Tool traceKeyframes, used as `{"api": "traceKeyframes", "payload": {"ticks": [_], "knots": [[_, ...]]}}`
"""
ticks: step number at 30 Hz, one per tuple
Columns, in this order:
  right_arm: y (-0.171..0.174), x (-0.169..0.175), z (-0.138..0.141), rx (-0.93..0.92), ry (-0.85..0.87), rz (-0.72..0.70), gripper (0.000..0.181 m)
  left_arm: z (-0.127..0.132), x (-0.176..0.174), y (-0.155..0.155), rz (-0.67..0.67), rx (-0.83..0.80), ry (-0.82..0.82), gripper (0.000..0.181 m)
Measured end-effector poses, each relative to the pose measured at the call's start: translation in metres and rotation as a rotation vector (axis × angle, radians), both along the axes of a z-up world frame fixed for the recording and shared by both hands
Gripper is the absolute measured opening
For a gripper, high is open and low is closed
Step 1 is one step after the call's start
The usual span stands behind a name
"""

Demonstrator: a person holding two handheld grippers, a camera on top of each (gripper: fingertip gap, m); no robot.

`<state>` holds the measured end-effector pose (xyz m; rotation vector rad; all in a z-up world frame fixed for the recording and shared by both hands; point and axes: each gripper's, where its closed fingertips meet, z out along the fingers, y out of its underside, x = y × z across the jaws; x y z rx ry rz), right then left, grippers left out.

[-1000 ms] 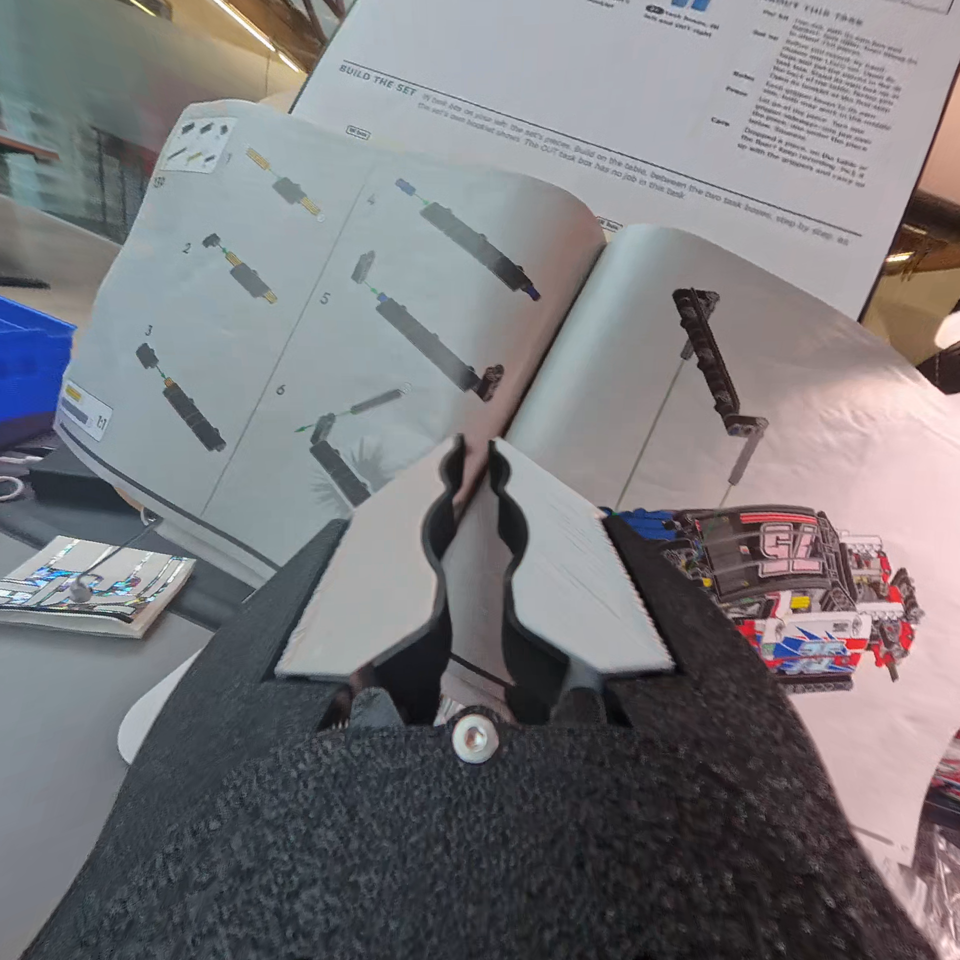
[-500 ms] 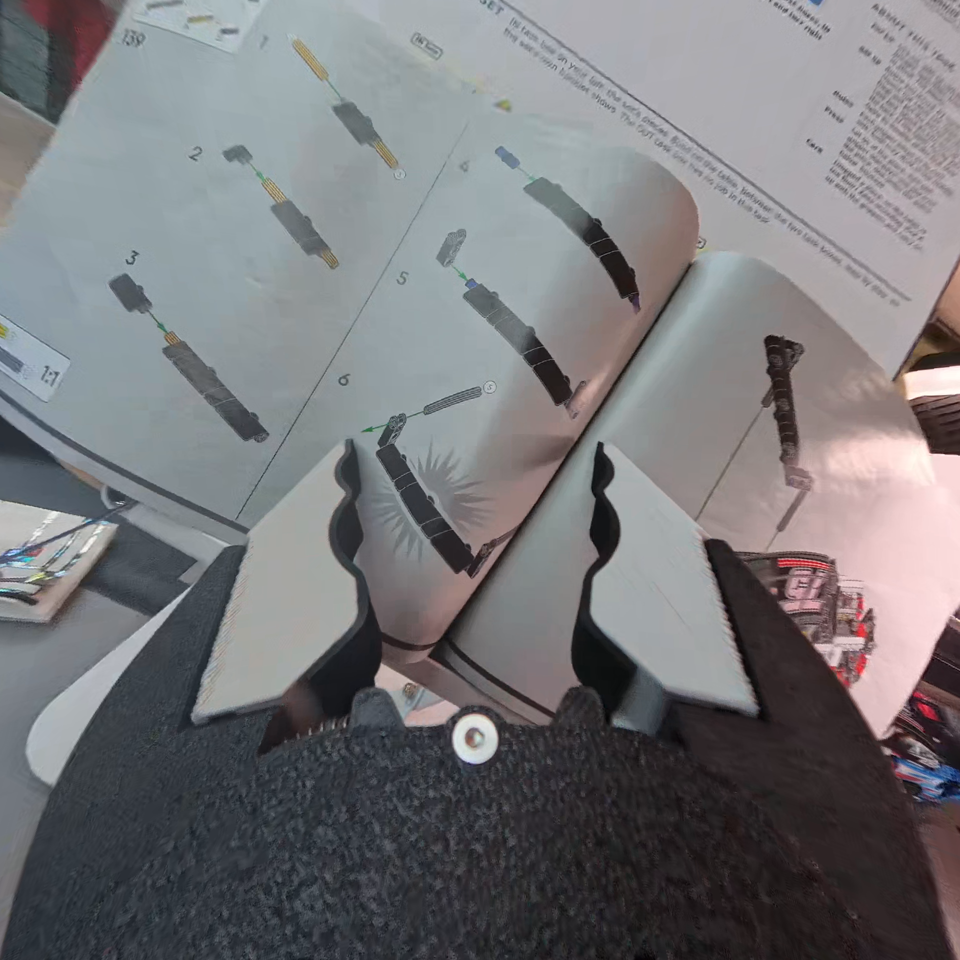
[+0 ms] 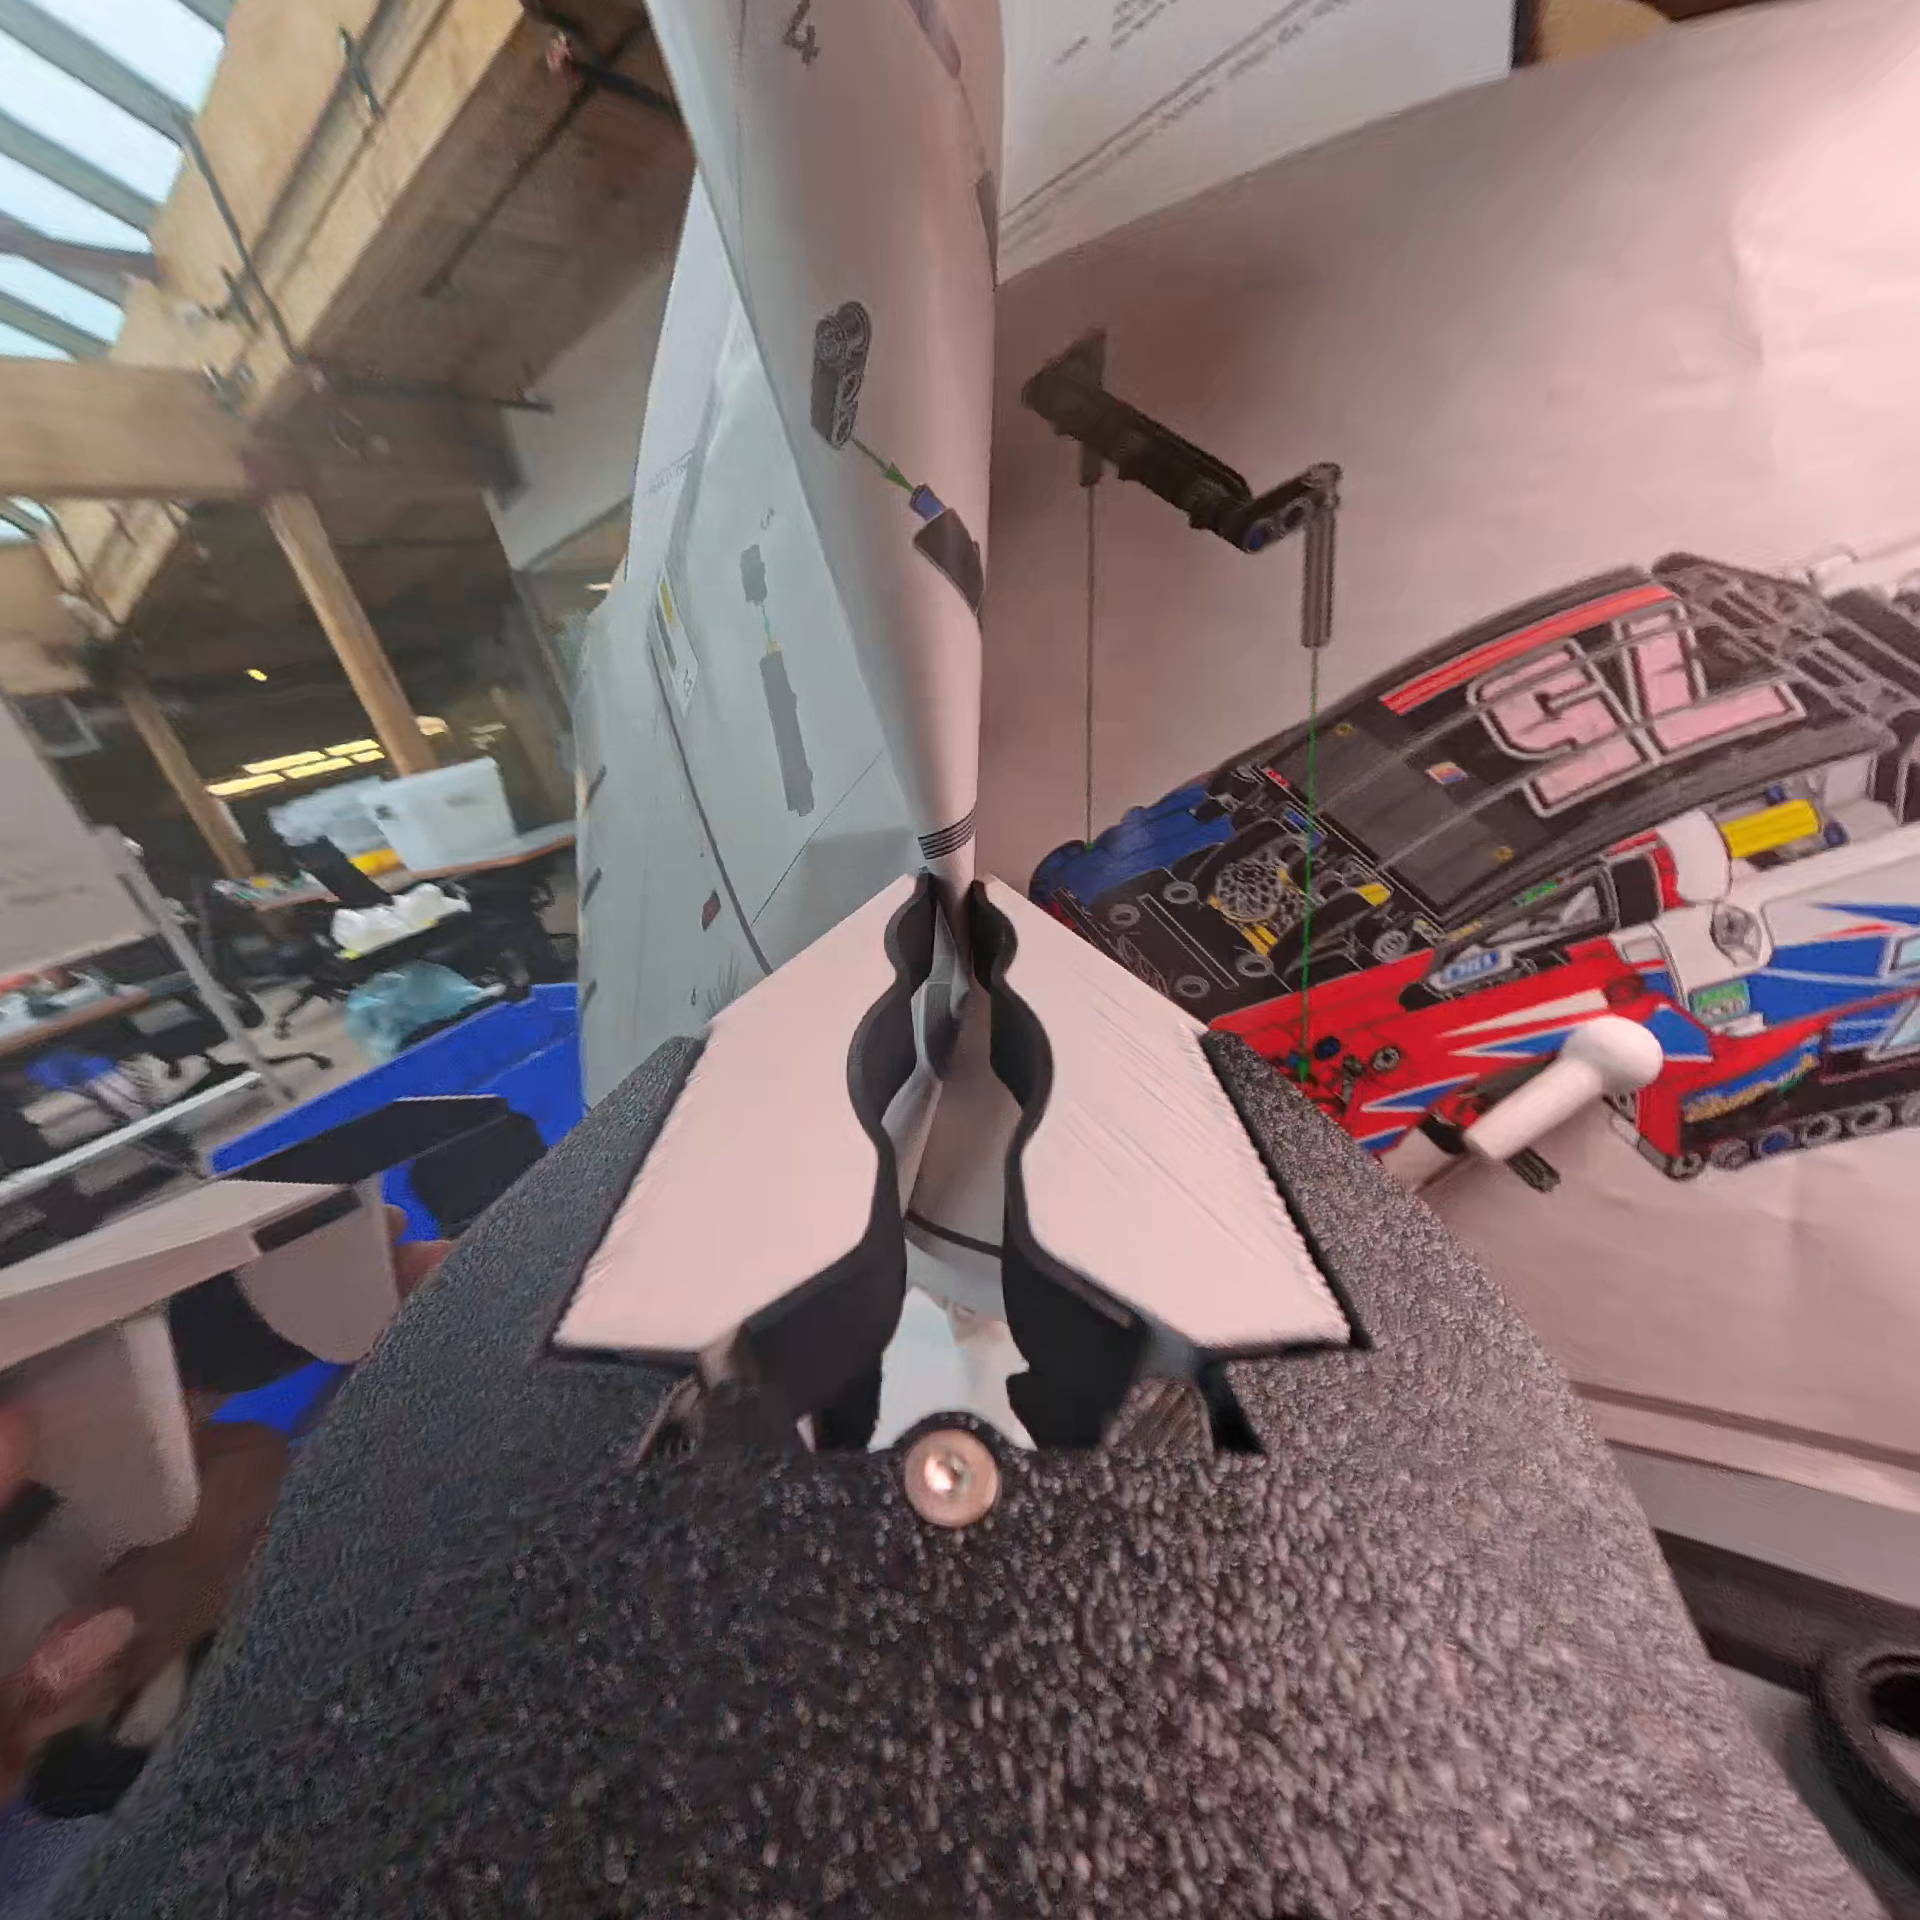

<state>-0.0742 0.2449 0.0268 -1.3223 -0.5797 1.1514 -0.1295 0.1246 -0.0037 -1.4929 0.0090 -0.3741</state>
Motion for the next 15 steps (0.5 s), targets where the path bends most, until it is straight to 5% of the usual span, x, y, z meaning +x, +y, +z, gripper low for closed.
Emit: {"api": "traceKeyframes", "payload": {"ticks": [7,11,15], "knots": [[0.005,0.013,-0.008,-0.066,-0.023,0.053,0.006,0.027,0.016,0.054,-0.072,0.006,-0.172,0.056],[0.02,0.037,-0.017,-0.003,-0.141,-0.113,0.0,0.043,0.02,0.075,-0.058,0.019,-0.228,0.055],[0.021,0.062,-0.023,0.015,-0.179,-0.223,0.013,0.062,0.043,0.073,-0.148,0.082,-0.214,0.012]]}}
